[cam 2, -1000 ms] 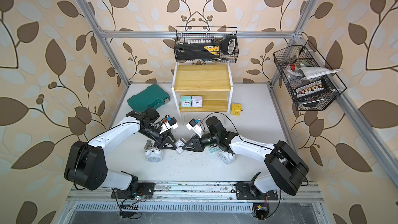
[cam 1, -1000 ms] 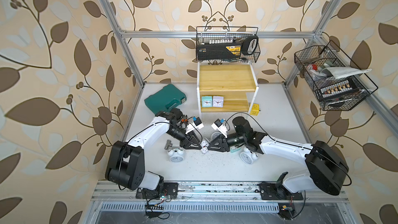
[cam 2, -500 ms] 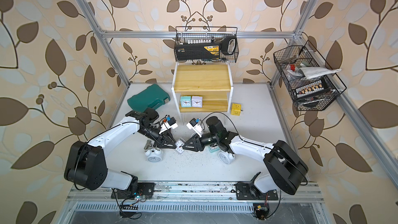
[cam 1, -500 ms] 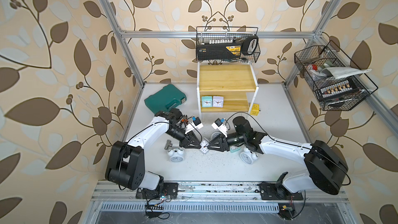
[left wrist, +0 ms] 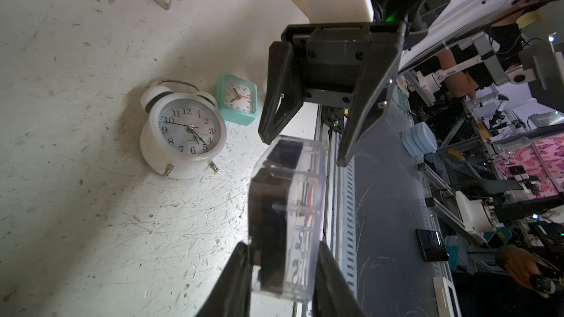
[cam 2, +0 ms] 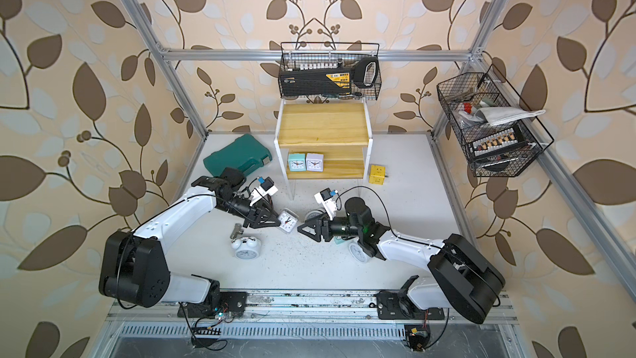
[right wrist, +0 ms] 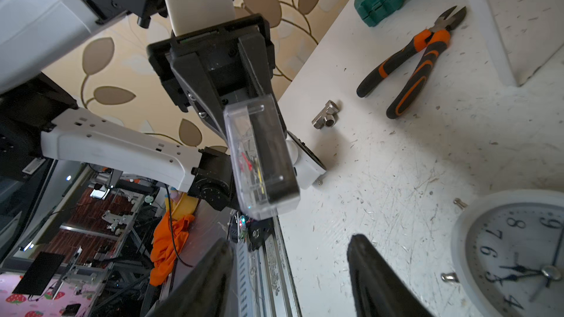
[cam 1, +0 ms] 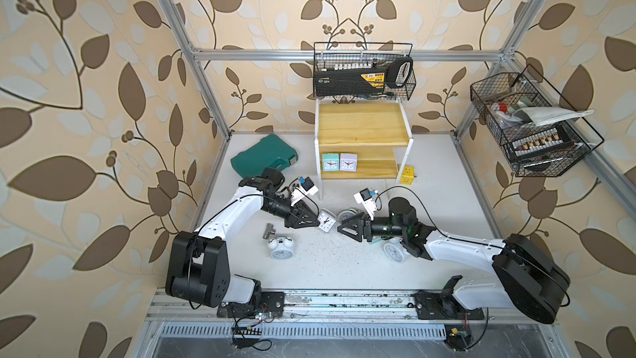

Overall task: Place the alarm clocks on the shelf by style
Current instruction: Pick up the alarm from the center of the board.

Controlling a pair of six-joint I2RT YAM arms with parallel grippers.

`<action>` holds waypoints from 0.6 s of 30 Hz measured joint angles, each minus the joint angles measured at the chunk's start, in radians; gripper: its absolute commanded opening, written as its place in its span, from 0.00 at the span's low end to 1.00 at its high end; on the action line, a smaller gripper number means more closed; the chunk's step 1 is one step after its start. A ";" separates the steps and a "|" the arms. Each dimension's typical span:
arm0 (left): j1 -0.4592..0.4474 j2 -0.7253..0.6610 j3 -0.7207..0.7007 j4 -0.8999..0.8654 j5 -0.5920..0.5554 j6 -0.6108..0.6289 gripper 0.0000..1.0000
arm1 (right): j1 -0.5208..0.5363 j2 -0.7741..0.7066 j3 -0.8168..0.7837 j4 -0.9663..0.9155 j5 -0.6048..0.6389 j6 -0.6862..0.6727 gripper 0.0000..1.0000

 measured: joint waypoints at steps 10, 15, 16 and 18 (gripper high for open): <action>0.025 0.014 0.000 -0.002 0.091 -0.008 0.12 | 0.077 0.135 -0.050 0.365 0.168 0.144 0.63; 0.025 0.026 0.000 -0.002 0.106 -0.010 0.12 | 0.108 0.179 -0.047 0.436 0.209 0.157 0.54; 0.025 0.027 0.000 -0.002 0.107 -0.010 0.12 | 0.112 0.185 -0.047 0.447 0.213 0.156 0.53; 0.025 0.031 0.000 -0.001 0.107 -0.011 0.13 | 0.114 0.196 -0.045 0.467 0.217 0.158 0.52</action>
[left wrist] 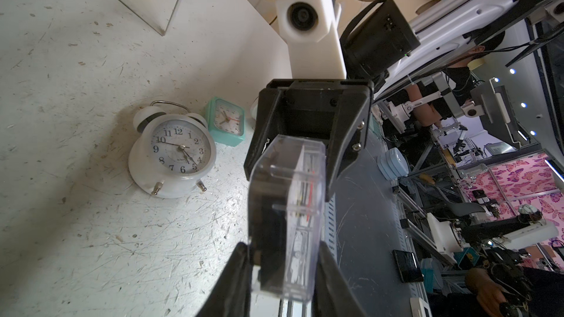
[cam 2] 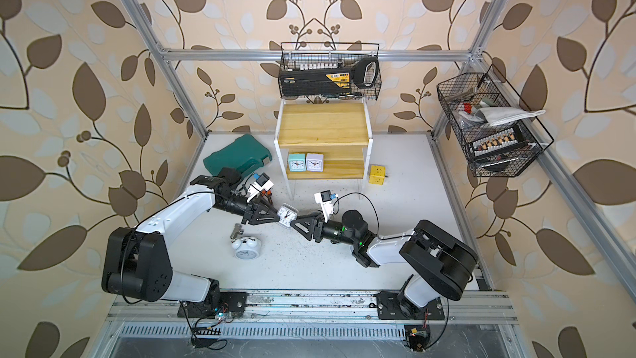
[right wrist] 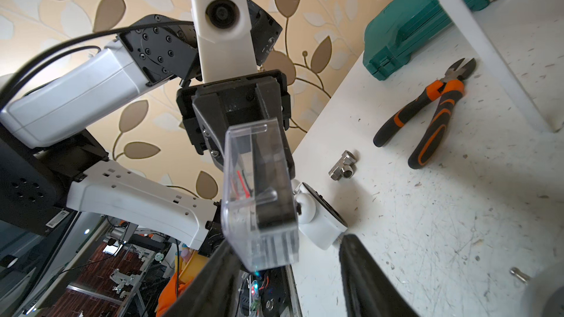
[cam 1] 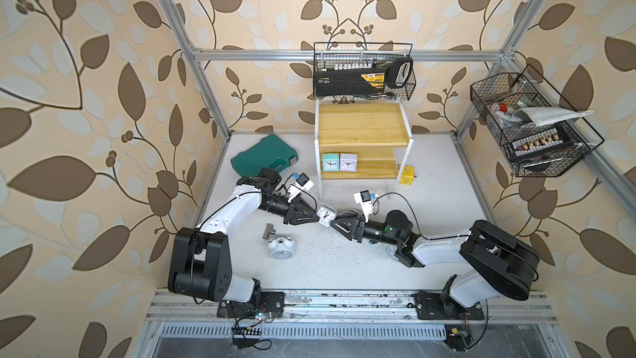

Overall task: Place the alarm clocks on the shelf by style
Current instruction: Pick up the alarm from the center of the board.

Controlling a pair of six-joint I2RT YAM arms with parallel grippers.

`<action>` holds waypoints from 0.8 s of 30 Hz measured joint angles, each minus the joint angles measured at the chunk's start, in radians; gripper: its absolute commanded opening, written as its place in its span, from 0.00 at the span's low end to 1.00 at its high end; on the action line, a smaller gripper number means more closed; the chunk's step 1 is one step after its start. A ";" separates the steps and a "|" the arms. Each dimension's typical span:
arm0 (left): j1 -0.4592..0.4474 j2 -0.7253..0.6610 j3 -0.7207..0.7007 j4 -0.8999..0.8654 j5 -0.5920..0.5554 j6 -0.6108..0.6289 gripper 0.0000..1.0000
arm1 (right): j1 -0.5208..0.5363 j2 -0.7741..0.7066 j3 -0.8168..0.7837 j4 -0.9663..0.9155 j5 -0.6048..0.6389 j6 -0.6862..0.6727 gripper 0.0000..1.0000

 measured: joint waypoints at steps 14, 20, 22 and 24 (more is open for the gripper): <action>0.000 0.002 0.000 -0.003 0.000 0.001 0.14 | 0.007 0.026 0.021 0.046 0.015 -0.004 0.39; 0.001 0.002 0.000 -0.002 0.000 0.002 0.34 | 0.011 0.026 0.021 0.056 0.014 -0.011 0.28; 0.002 0.002 0.000 -0.002 0.000 0.005 0.55 | 0.011 0.026 0.021 0.053 0.014 -0.020 0.27; 0.004 0.002 0.000 -0.006 0.002 0.004 0.65 | 0.009 0.026 0.021 0.033 0.014 -0.034 0.27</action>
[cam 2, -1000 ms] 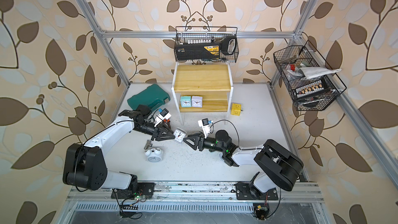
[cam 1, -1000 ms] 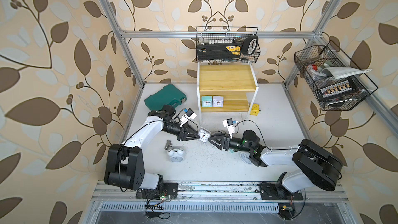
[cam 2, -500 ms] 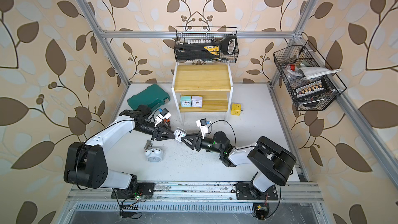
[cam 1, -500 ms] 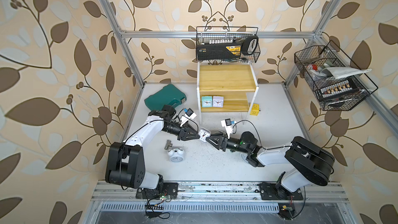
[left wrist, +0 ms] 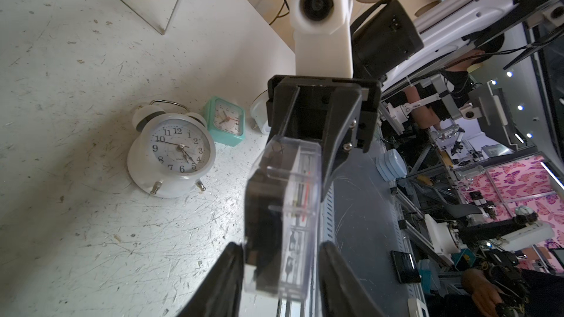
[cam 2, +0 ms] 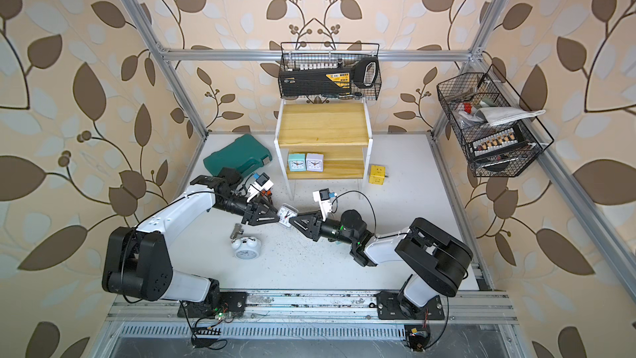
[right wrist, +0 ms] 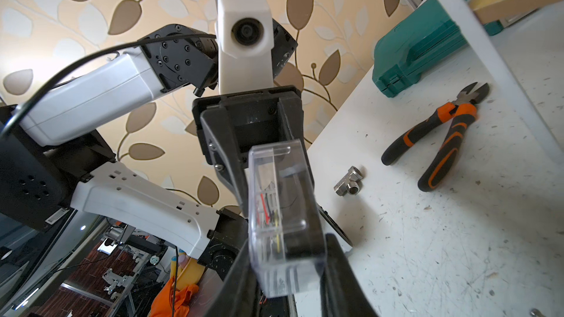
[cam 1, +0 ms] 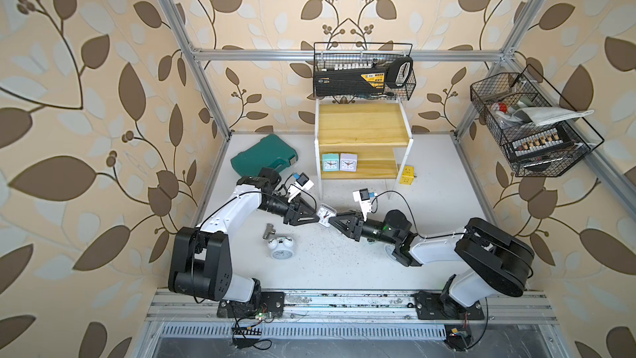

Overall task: Place the alarm clocks on the shelf by style
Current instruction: Pick up the alarm from the center of the board, then place the alarm on the shelf.

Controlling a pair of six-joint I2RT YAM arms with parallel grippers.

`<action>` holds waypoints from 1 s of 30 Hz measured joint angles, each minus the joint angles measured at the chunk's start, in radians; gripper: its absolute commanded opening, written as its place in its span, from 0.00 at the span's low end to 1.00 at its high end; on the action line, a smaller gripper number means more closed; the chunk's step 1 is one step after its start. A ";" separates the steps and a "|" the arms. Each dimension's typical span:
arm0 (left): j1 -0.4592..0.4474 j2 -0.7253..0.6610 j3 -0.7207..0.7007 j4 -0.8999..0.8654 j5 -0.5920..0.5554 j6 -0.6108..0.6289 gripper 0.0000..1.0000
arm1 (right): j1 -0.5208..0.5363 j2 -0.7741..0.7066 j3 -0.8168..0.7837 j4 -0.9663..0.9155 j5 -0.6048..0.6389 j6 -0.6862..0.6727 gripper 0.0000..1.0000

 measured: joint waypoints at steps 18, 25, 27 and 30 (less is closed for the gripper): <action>0.001 -0.058 -0.029 0.132 -0.201 -0.106 0.68 | -0.151 -0.388 0.206 -0.919 0.068 -0.473 0.27; 0.001 -0.058 -0.031 0.149 -0.240 -0.122 0.68 | -0.252 -0.444 0.303 -1.177 0.175 -0.626 0.27; 0.001 -0.058 -0.031 0.151 -0.241 -0.127 0.69 | -0.279 -0.448 0.321 -1.212 0.193 -0.653 0.27; 0.001 -0.058 -0.031 0.154 -0.241 -0.129 0.68 | -0.311 -0.447 0.345 -1.244 0.217 -0.686 0.27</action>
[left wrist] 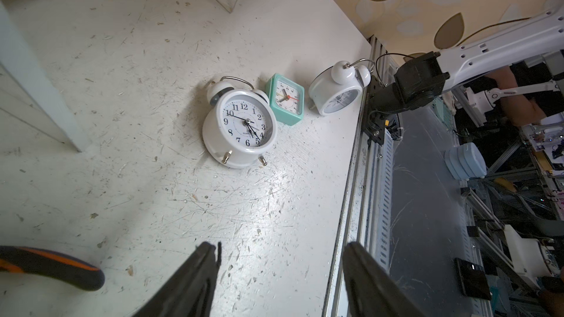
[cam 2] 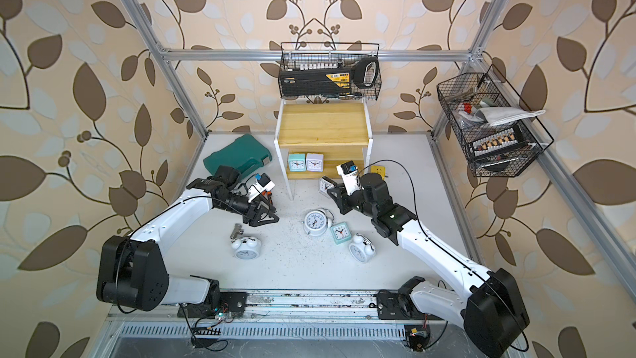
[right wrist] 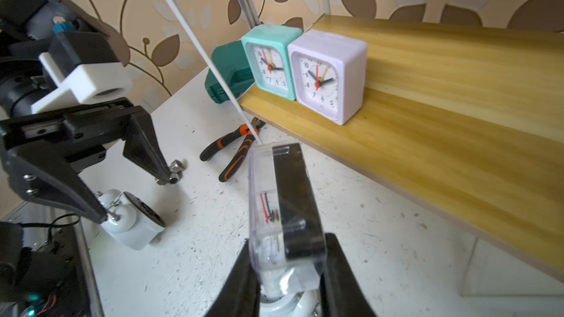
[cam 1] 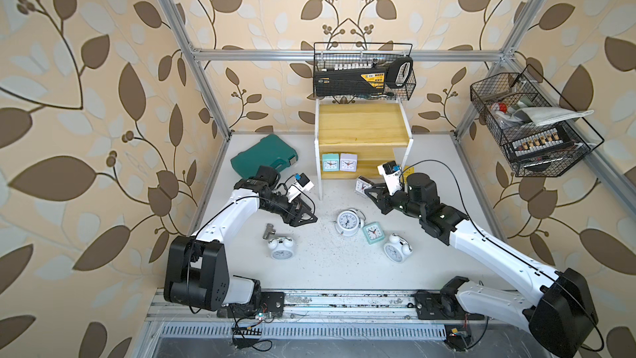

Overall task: Place the alarm clocks on the shelf by style
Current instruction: Place the alarm on the shelf.

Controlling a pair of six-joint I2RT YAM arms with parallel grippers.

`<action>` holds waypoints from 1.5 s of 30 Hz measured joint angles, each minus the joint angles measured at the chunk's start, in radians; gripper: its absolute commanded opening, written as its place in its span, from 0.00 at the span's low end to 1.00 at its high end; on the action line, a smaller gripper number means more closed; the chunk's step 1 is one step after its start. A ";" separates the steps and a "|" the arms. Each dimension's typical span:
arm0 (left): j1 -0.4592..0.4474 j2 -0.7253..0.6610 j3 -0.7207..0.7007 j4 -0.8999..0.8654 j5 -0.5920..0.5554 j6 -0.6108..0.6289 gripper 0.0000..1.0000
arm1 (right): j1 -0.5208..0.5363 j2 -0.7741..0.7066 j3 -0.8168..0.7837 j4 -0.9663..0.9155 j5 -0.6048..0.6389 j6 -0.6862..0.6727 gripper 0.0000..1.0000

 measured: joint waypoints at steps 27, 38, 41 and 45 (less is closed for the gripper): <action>0.000 0.000 -0.008 0.002 0.000 0.000 0.69 | -0.042 0.217 0.100 0.142 0.138 -0.071 0.28; 0.000 0.000 -0.008 0.002 0.000 0.000 0.69 | -0.053 0.266 0.116 0.178 0.146 -0.075 0.46; 0.000 0.000 -0.008 0.002 0.000 0.000 0.69 | -0.053 0.266 0.116 0.175 0.150 -0.074 0.53; 0.000 0.000 -0.008 0.002 0.001 0.000 0.69 | -0.053 0.251 0.116 0.157 0.159 -0.069 0.57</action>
